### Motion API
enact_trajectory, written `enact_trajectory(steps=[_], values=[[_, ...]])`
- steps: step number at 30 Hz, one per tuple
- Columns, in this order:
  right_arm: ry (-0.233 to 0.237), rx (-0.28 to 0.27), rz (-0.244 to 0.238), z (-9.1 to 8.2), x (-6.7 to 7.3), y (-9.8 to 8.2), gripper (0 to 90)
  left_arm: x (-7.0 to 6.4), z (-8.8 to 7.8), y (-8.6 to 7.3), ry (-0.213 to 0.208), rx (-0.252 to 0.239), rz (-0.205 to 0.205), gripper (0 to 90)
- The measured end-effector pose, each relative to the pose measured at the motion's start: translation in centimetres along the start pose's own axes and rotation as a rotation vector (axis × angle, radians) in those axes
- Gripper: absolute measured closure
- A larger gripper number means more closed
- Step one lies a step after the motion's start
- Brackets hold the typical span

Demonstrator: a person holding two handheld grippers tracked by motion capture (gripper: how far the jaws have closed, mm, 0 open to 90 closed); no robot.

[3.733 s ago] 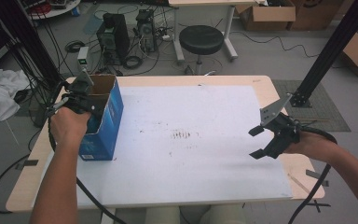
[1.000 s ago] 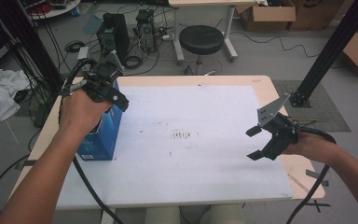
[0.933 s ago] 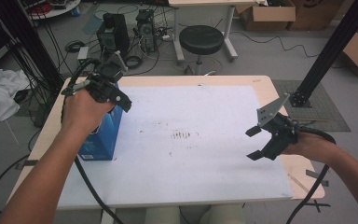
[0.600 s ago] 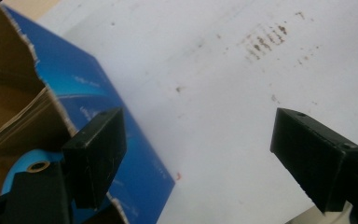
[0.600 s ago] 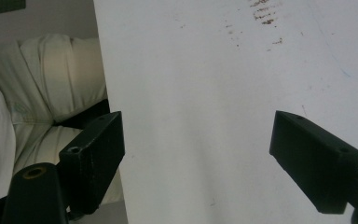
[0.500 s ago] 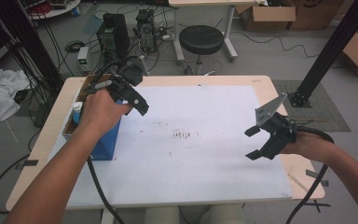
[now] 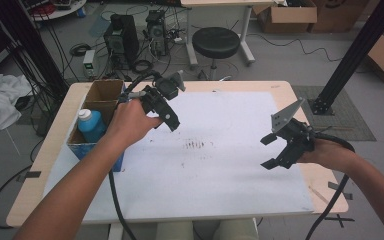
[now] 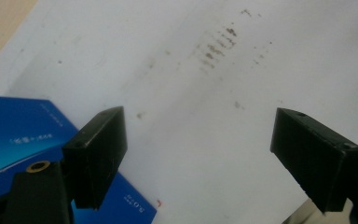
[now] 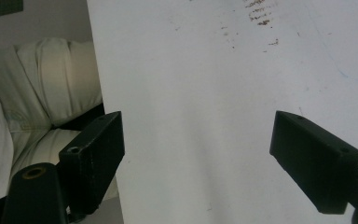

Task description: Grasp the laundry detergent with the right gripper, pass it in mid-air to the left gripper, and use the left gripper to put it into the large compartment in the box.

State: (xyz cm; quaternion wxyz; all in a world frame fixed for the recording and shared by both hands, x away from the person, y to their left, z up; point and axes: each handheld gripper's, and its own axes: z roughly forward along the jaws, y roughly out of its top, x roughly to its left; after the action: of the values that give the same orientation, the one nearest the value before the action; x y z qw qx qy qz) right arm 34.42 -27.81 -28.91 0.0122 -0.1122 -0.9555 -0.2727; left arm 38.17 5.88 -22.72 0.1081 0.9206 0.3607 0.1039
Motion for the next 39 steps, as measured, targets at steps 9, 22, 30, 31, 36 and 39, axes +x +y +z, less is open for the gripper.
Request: enact_trajectory(steps=[9, 22, 30, 31, 36, 39], values=[[-0.004, 0.006, 0.004, 0.0, -0.4, 0.3, 17.4, -2.2, 1.0, 1.4, -0.014, 0.004, 0.132, 19.6], [-0.001, 0.016, -0.003, 0.4, -0.7, 1.1, 17.4, -3.6, 2.2, 2.2, -0.044, 0.03, 0.25, 19.9], [0.001, 0.016, -0.006, 0.4, -0.7, 1.3, 17.4, -3.3, 2.3, 2.2, -0.046, 0.031, 0.243, 20.1], [0.0, 0.015, -0.009, 0.4, -0.7, 1.3, 17.4, -3.3, 2.3, 2.2, -0.047, 0.029, 0.241, 20.1], [-0.001, 0.013, -0.012, 0.4, -0.6, 1.3, 17.4, -3.2, 2.2, 2.1, -0.049, 0.027, 0.24, 20.2], [-0.001, 0.013, -0.011, 0.4, -0.6, 1.3, 17.4, -3.2, 2.2, 2.0, -0.047, 0.03, 0.24, 20.2]])
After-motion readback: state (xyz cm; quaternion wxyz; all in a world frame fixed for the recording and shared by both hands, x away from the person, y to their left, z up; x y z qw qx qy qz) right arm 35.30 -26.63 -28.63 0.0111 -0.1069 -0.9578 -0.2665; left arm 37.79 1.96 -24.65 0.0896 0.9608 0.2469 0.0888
